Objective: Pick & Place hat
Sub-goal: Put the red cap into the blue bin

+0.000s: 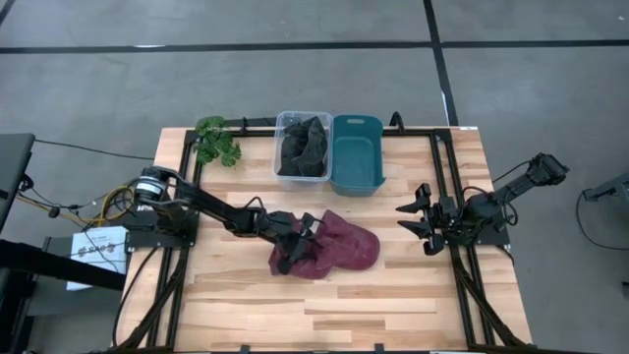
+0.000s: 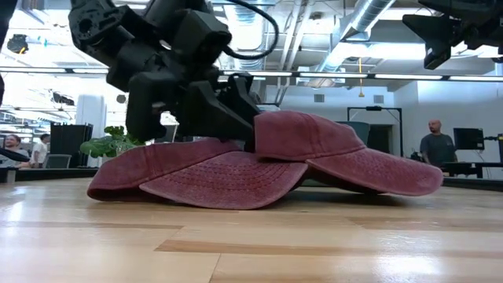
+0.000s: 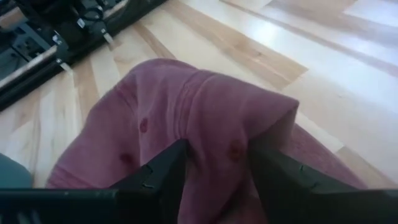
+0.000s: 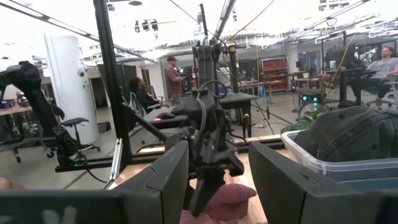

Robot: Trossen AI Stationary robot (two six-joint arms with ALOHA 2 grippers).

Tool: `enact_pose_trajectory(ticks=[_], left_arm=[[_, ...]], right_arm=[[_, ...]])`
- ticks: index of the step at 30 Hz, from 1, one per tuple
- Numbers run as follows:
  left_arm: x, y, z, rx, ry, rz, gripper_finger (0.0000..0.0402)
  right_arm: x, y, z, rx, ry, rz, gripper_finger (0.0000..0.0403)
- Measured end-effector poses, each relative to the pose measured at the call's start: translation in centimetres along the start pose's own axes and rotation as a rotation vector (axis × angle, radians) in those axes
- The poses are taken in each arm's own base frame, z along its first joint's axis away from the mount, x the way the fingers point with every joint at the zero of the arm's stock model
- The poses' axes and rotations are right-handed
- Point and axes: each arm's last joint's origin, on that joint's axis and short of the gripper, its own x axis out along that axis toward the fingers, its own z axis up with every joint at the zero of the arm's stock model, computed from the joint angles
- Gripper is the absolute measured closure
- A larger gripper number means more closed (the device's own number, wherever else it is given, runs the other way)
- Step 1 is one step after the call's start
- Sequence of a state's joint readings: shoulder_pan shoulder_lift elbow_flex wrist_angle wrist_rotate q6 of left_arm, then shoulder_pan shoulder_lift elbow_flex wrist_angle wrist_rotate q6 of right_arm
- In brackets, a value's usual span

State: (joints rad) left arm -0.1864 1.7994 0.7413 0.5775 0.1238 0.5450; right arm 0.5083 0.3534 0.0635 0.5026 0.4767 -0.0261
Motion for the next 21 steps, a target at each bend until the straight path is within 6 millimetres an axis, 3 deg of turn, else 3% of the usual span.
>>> enact_pose_trajectory(ticks=[21], left_arm=[[-0.6,0.8,0.8,0.002,0.054,0.119,0.0233]], right_arm=[[0.0,0.0,0.0,-0.002,0.004,0.000,0.0242]])
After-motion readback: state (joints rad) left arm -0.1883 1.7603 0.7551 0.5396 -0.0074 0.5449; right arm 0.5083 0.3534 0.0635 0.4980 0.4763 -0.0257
